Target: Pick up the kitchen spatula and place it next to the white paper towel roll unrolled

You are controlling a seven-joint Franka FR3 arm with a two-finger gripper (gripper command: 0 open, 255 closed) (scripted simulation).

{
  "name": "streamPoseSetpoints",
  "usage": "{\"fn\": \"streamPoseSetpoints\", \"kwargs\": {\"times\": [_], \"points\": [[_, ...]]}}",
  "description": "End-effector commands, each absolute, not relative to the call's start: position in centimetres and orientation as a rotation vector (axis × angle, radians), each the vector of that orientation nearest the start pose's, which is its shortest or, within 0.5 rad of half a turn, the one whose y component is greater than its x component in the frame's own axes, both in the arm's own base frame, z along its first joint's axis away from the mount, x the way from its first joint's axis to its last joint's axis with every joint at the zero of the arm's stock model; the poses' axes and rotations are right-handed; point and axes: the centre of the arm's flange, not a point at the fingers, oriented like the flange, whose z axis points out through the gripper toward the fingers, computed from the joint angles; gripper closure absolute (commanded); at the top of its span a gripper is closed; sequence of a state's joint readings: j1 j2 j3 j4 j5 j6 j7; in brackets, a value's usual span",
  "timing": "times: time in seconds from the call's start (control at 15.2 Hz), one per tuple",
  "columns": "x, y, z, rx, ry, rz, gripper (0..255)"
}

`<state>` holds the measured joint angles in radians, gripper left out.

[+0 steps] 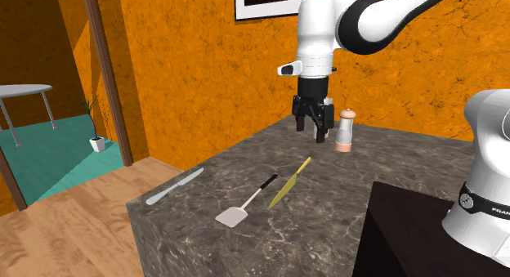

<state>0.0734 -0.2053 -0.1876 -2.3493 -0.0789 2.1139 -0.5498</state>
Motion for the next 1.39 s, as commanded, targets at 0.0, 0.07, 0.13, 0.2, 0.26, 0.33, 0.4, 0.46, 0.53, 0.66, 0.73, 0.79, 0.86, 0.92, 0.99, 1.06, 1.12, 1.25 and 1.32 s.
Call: {"fn": "streamPoseSetpoints", "kwargs": {"times": [0.0, 0.07, 0.13, 0.2, 0.26, 0.33, 0.4, 0.46, 0.53, 0.66, 0.73, 0.79, 0.86, 0.92, 0.99, 1.06, 1.12, 1.25, 1.32], "points": [[48.6, -6.2, 39.0, -3.037, -0.876, 0.066, 0], [49.5, -6.2, 38.1, -3.022, -0.933, 0.068, 0], [50.5, -6.2, 37.2, -3.005, -0.989, 0.070, 0], [51.5, -6.1, 36.4, -2.987, -1.045, 0.072, 0], [52.5, -6.1, 35.5, -2.968, -1.101, 0.074, 0], [53.4, -5.9, 34.6, -2.948, -1.156, 0.075, 0], [54.4, -5.8, 33.7, -2.927, -1.211, 0.077, 0], [55.4, -5.6, 32.8, -2.905, -1.265, 0.079, 0], [56.3, -5.4, 31.9, -2.881, -1.320, 0.080, 0], [58.2, -4.8, 30.1, -2.832, -1.427, 0.084, 0], [59.1, -4.5, 29.2, -2.806, -1.480, 0.085, 0], [60.0, -4.1, 28.3, -2.779, -1.532, 0.087, 0], [60.9, -3.7, 27.4, -2.751, -1.584, 0.088, 0], [61.7, -3.3, 26.5, -2.721, -1.635, 0.090, 0], [61.8, -3.3, 26.5, -2.720, -1.637, 0.090, 0], [61.7, -3.3, 25.9, -2.720, -1.637, 0.090, 0], [61.7, -3.4, 25.4, -2.720, -1.637, 0.090, 0], [61.7, -3.4, 24.3, -2.720, -1.637, 0.090, 0], [61.7, -3.5, 23.8, -2.720, -1.637, 0.090, 0]]}}
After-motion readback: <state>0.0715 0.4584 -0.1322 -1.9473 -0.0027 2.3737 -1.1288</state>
